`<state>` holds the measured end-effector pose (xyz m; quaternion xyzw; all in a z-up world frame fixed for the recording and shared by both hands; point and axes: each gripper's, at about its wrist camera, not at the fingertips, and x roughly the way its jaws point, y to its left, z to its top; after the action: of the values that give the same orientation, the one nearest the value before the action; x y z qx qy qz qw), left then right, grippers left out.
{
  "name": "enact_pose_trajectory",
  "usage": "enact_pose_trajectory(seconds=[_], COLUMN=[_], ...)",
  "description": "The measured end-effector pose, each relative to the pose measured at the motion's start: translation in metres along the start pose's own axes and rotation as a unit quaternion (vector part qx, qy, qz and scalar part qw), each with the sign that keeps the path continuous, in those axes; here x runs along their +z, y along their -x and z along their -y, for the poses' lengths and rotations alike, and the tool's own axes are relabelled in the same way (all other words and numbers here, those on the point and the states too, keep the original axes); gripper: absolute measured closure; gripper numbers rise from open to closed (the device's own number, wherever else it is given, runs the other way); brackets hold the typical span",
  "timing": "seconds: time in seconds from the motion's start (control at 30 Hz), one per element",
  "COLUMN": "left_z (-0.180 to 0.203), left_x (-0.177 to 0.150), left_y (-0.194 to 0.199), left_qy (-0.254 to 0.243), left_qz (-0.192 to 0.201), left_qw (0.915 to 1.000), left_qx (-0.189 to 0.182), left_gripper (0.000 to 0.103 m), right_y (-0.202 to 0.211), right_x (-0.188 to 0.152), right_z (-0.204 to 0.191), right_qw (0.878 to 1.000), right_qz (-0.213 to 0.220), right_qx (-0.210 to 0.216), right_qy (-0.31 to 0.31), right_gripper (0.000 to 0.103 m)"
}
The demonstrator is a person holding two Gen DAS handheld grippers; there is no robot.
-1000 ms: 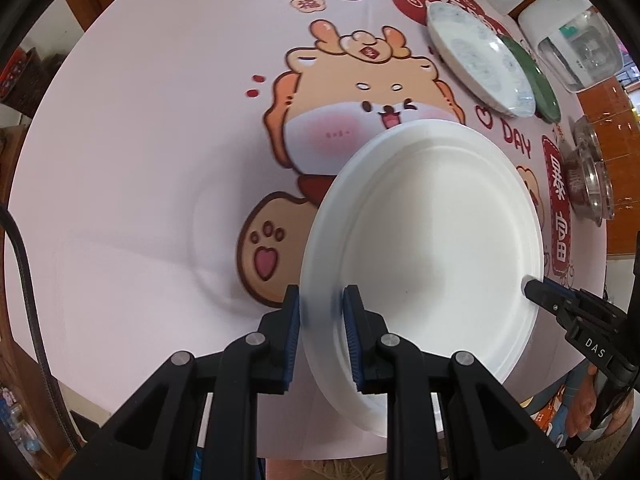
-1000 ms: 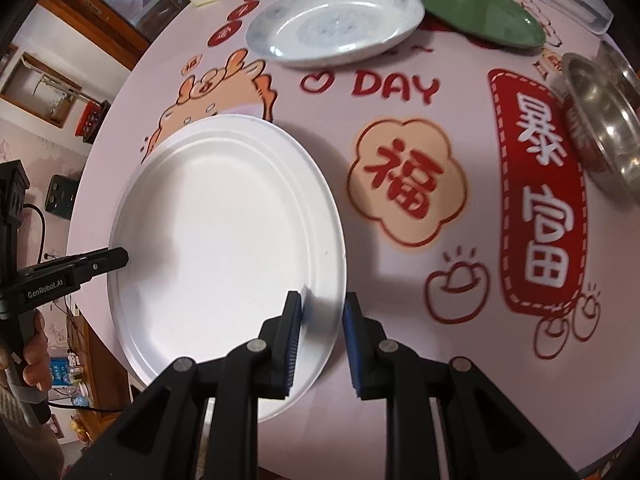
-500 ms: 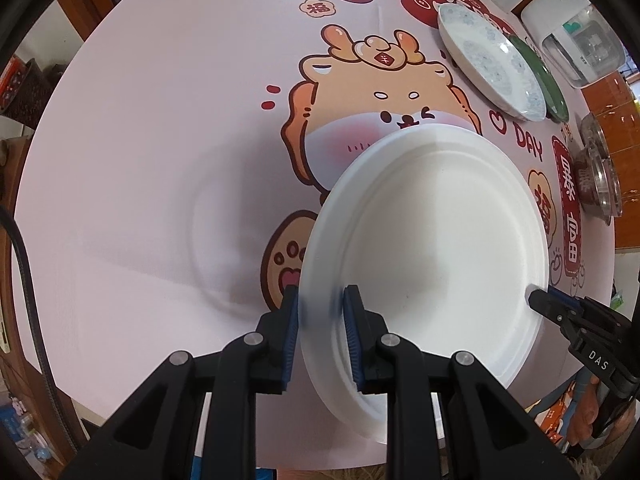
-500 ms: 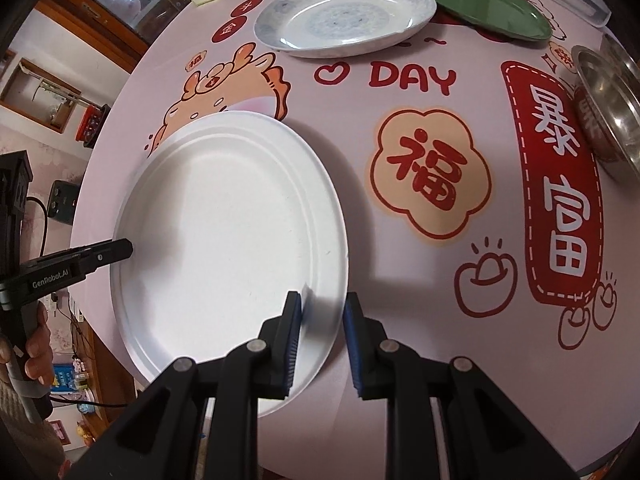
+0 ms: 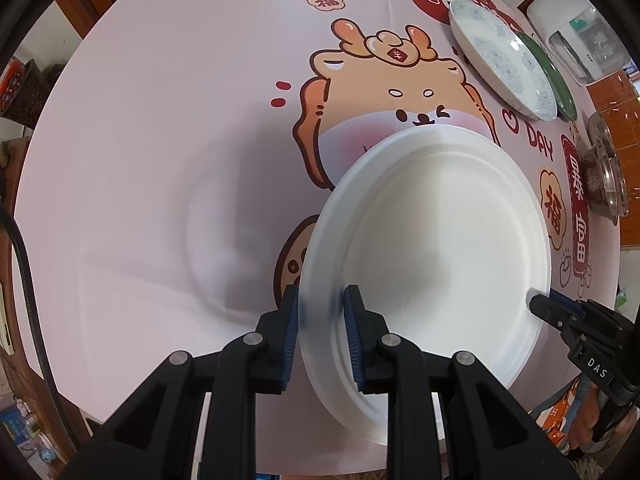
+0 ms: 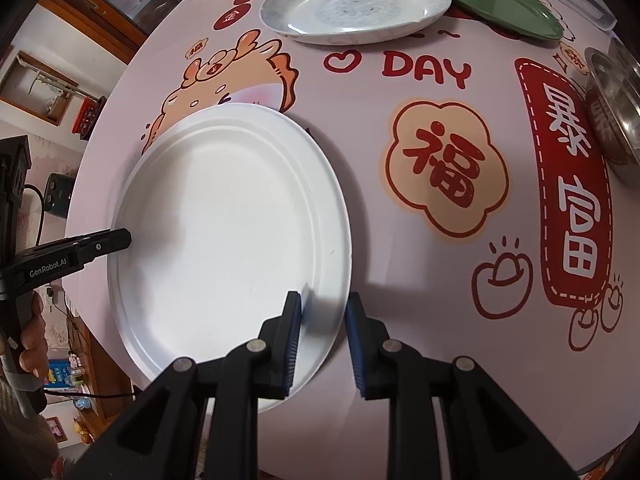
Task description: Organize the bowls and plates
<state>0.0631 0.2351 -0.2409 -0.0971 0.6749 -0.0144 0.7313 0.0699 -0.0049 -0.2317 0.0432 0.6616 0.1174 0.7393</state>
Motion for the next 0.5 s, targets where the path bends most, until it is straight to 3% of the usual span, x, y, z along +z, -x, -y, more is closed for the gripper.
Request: enact_pose_trajectory(seconds=[0.23,0.37,0.5], left_z=[0.0016,0.0033,0.0078], left_x=[0.0003,-0.0002,-0.0002], left_y=[-0.0026,-0.0011,0.0018], left_qy=[-0.004,-0.006,-0.016], left_qz=[0.001,0.008,0.015], left_qw=[1.0000,0.9999,0.9996], left_qx=[0.003,0.004,0.017], left_gripper=[0.081,0.062,0.054], right_y=[-0.0011,-0.0002,0.0001], right_x=[0.0001,0.0002,-0.0004], right_z=[-0.0048,-0.0060,-0.0065], right_qw=[1.000,1.000,1.000], right_qz=[0.001,0.005,0.007], right_qx=[-0.007,-0.005,-0.003], right_qy=[0.011,0.013,0.013], right_gripper=[0.074,0.073,0.072])
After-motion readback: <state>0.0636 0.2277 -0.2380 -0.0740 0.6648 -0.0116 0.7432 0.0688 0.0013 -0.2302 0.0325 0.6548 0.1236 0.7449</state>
